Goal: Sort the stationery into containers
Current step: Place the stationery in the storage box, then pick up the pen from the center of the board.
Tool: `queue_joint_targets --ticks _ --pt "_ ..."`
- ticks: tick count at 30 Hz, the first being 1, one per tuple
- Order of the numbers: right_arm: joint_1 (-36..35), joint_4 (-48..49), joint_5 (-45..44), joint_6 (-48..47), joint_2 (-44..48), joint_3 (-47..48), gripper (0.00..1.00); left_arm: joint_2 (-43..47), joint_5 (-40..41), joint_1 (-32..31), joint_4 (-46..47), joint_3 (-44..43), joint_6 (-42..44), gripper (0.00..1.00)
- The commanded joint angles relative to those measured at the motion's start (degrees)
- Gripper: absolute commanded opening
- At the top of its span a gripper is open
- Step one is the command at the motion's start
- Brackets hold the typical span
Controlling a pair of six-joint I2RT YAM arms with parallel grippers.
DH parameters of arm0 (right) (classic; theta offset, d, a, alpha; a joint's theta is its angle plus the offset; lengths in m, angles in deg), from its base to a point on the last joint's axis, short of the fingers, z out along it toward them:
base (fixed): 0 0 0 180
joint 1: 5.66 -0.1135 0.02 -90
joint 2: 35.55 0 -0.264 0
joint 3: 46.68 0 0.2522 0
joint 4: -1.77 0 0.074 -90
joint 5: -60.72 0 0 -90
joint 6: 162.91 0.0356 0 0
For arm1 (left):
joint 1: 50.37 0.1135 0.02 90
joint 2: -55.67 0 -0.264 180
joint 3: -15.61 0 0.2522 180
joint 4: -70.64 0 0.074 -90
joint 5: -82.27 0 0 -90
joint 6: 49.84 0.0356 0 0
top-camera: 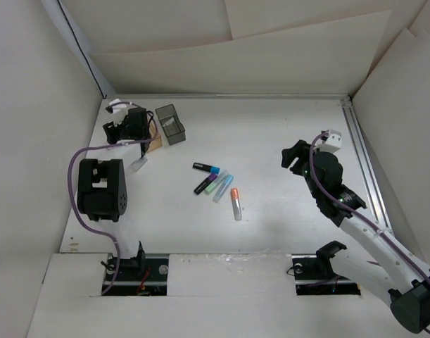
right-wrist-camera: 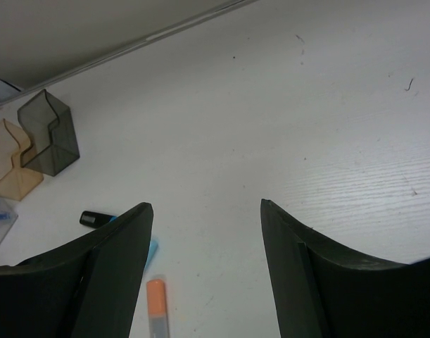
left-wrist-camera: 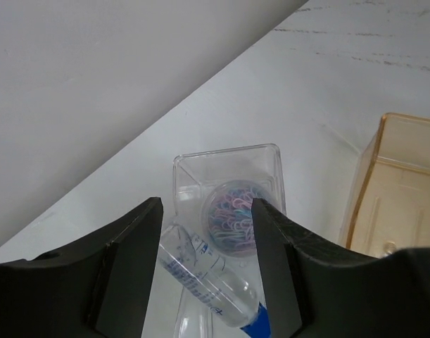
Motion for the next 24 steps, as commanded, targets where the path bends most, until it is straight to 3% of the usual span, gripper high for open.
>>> queue_joint_targets --ticks 1,3,6,9,10,13,17,21,24 --pt "-0.49 2.82 0.79 -0.65 -0.09 0.02 0.69 8.15 -3.31 0.08 -0.75 -3.61 -1.88 0.50" --pt "-0.49 2.82 0.79 -0.65 -0.09 0.02 0.69 11.76 -5.77 0.08 -3.54 -5.45 -3.54 0.46" --pt "-0.49 2.82 0.79 -0.65 -0.09 0.02 0.65 17.82 -12.44 -1.84 -6.54 -5.98 -5.22 0.30" --pt "-1.01 2.82 1.49 -0.65 -0.62 0.55 0.40 22.47 -22.71 -6.39 -10.85 -6.50 -9.52 0.20" --pt "-1.01 2.82 2.02 -0.65 -1.40 0.55 0.23 23.10 -25.35 -8.25 -14.69 -6.51 -11.18 0.16" --pt "-1.01 2.82 2.55 -0.65 -2.90 1.08 0.07 25.04 -35.64 -16.49 -17.00 -4.76 -15.58 0.16" --pt "-1.01 2.82 3.16 -1.17 -4.31 1.08 0.08 24.43 -40.57 -25.74 -18.33 -0.46 -17.00 0.23" --pt "-1.01 2.82 3.16 -1.18 -4.31 1.08 0.12 22.75 -44.79 -28.39 -15.44 7.71 -22.70 0.24" --pt "-1.01 3.34 3.78 -1.18 -4.31 1.08 0.21 22.75 -45.51 -28.92 -9.65 14.05 -26.30 0.32"
